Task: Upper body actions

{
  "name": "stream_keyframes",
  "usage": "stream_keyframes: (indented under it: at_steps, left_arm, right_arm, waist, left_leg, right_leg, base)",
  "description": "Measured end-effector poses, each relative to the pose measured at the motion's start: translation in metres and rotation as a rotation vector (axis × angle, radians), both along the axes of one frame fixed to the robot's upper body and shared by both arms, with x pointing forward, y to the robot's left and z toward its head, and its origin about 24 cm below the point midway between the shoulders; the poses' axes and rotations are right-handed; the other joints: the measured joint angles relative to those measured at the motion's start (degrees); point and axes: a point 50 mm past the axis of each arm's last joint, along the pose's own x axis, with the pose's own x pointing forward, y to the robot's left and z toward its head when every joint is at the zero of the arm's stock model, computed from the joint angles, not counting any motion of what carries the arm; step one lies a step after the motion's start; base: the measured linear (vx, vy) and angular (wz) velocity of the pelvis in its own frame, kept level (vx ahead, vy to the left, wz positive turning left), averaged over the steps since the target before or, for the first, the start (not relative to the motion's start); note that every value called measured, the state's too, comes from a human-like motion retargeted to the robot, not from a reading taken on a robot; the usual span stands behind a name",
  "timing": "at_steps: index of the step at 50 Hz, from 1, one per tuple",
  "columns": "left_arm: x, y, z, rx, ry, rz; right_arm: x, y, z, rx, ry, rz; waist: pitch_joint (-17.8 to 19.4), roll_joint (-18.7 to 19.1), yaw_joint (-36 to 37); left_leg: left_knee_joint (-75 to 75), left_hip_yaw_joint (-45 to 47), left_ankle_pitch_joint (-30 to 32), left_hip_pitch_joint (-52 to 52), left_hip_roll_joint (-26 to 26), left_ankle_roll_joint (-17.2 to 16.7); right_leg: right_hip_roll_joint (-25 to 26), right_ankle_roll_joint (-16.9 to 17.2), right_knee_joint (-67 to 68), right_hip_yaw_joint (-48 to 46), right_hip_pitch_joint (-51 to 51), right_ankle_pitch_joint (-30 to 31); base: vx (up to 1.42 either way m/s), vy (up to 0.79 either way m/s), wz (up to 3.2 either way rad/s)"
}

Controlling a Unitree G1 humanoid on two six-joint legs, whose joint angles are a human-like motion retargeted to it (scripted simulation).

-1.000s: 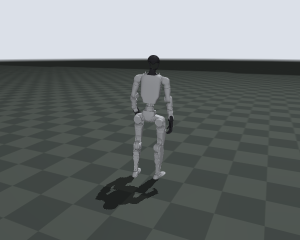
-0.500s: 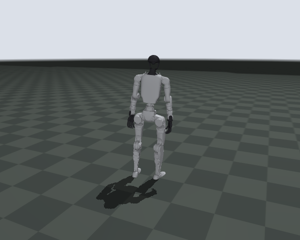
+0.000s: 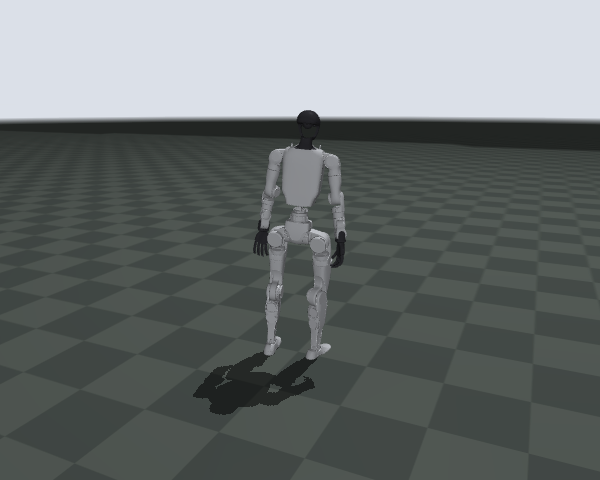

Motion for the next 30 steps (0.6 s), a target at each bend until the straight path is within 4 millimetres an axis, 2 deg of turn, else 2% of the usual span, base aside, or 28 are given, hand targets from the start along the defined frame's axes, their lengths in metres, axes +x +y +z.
stream_keyframes:
  at_steps: [8, 16, 20, 22, 27, 30]
  left_arm:
    - [0.020, 0.010, 0.004, 0.013, -0.055, -0.009]
    - [0.064, 0.025, 0.016, 0.042, -0.182, -0.034]
    - [0.098, 0.035, 0.030, 0.061, -0.268, -0.060]
    - [0.121, 0.040, 0.040, 0.080, -0.319, -0.083]
    - [0.182, 0.049, 0.076, 0.130, -0.478, -0.147]
    - [0.221, 0.055, 0.107, 0.149, -0.619, -0.159]
  right_arm:
    - [0.020, -0.003, 0.000, -0.007, -0.066, 0.043]
    - [0.057, -0.014, 0.005, -0.049, -0.219, 0.089]
    - [0.076, -0.023, 0.010, -0.076, -0.292, 0.102]
    - [0.088, -0.029, 0.014, -0.089, -0.325, 0.106]
    - [0.117, -0.042, 0.025, -0.130, -0.422, 0.087]
    - [0.134, -0.047, 0.032, -0.145, -0.505, 0.028]
  waist:
    - [3.6, -0.2, -1.4]
    - [8.8, -0.2, -3.2]
    - [12.5, -0.1, -4.7]
    - [14.7, -0.1, -5.1]
    - [20.7, 0.3, -6.4]
    - [24.1, 0.4, -7.4]
  left_leg:
    - [0.3, 0.4, 0.3, -1.8, 0.1, 0.0]
    - [2.0, 0.3, 0.9, -8.6, 0.1, 0.0]
    - [3.2, -1.0, 1.6, -13.6, -0.2, -0.3]
    - [3.4, -1.0, 2.0, -16.0, -0.3, -0.4]
    - [4.0, -0.8, 2.9, -21.8, -0.6, -0.5]
    - [5.5, -0.6, 2.9, -27.1, -0.7, -0.6]
  right_leg:
    - [0.0, -0.2, 0.2, 0.5, -2.0, 0.7]
    - [-1.1, 0.7, 1.5, 1.3, -8.6, 1.8]
    - [-2.3, 1.4, 2.5, 0.7, -12.9, 2.5]
    - [-2.7, 1.4, 3.2, 0.8, -15.4, 2.8]
    - [-3.3, 1.2, 4.6, 0.7, -21.7, 3.2]
    - [-3.8, 1.1, 6.7, 0.8, -27.2, 2.8]
  base:
    - [-0.07, -0.06, -0.05]
    - [-0.17, -0.09, 0.00]
    - [-0.30, -0.10, 0.25]
    - [-0.34, -0.14, 0.11]
    - [-0.41, -0.14, 0.14]
    - [-0.45, -0.18, 0.17]
